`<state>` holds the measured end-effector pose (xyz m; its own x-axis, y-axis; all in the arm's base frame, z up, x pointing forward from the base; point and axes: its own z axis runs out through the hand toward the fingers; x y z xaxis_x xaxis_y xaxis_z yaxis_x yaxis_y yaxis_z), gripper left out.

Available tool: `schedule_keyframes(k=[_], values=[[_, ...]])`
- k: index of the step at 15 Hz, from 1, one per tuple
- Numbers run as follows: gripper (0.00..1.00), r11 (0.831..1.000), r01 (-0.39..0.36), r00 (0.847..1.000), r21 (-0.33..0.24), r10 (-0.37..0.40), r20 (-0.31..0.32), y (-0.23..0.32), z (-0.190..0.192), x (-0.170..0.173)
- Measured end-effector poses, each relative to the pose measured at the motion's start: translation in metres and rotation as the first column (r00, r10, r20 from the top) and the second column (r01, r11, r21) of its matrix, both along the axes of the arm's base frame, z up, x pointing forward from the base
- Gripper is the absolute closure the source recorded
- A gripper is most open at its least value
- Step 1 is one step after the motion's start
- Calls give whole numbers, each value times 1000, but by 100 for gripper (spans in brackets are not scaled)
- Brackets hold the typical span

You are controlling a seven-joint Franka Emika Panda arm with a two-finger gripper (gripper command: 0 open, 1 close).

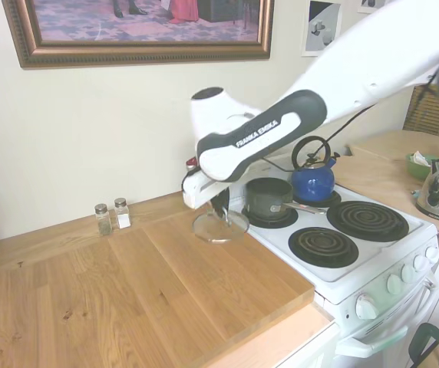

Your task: Uncover the lid of the pot

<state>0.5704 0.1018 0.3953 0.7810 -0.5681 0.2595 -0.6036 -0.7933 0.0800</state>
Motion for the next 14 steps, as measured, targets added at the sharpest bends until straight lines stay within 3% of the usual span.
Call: schedule_keyframes(k=[4,5,14], values=[[100,1000,0,999,8,1,-33,8,-27,21],[0,1000,-6,999,-1,6,-31,12,-27,24],[0,1000,9,999,-7,-9,-43,19,-27,32]])
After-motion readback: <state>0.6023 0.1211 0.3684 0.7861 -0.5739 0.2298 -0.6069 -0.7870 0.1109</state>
